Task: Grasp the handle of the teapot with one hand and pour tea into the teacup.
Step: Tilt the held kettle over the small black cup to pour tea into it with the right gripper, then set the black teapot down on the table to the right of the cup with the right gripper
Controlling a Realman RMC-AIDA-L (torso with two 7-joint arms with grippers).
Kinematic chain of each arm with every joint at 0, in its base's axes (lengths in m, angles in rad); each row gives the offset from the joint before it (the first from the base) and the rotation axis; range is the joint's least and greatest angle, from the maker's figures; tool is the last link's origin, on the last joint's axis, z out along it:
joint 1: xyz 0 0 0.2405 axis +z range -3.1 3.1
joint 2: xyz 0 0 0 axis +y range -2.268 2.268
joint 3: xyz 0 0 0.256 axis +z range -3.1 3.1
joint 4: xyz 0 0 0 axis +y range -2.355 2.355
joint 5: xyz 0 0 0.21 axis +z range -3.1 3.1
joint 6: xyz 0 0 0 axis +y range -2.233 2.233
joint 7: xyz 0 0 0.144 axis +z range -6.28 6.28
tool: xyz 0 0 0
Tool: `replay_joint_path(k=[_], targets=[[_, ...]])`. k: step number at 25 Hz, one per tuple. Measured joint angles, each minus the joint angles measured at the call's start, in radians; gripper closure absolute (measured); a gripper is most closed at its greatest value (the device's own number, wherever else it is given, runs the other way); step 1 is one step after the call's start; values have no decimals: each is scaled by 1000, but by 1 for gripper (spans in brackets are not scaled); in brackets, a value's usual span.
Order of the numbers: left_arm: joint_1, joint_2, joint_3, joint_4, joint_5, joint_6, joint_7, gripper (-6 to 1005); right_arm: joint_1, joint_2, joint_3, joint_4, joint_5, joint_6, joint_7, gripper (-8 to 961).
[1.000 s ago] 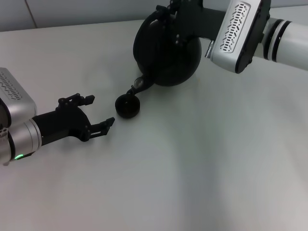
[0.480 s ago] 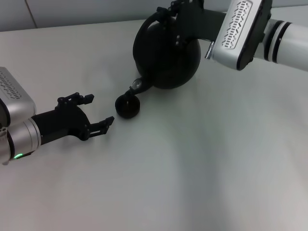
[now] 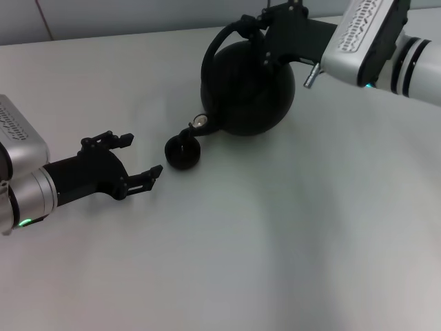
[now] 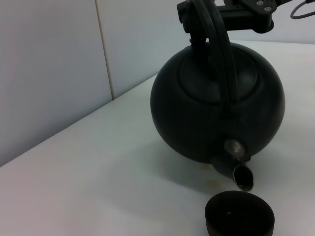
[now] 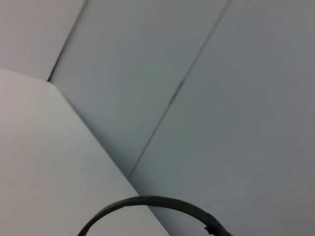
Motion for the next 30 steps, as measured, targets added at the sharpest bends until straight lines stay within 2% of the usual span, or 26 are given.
replay_joint_path(k=[6,7,12,13,17,23,30], targets=[[0,1,2,0,0,0,-1,191,-14,-1,76,21,3,-27,94,872],[0,1,3,0,0,0,-1,191,-14,-2,131,49,21,-46,110,872],[2,1,4,0,0,0,-2,190,-14,-5,228,143,127,-66,114,871],[3,1,5,0,0,0,-2,190,-14,-5,228,143,127,-66,114,871],[4,1,6,3,0,4,-2,190,-8,-4,338,230,136,-70,112,872],[4,1,6,5,4,9,-3,190,-11,-4,397,293,158,-93,97,872],[2,-3,-2,35,74,11,-43,190,-17,-3,432,334,159,-107,63,871]])
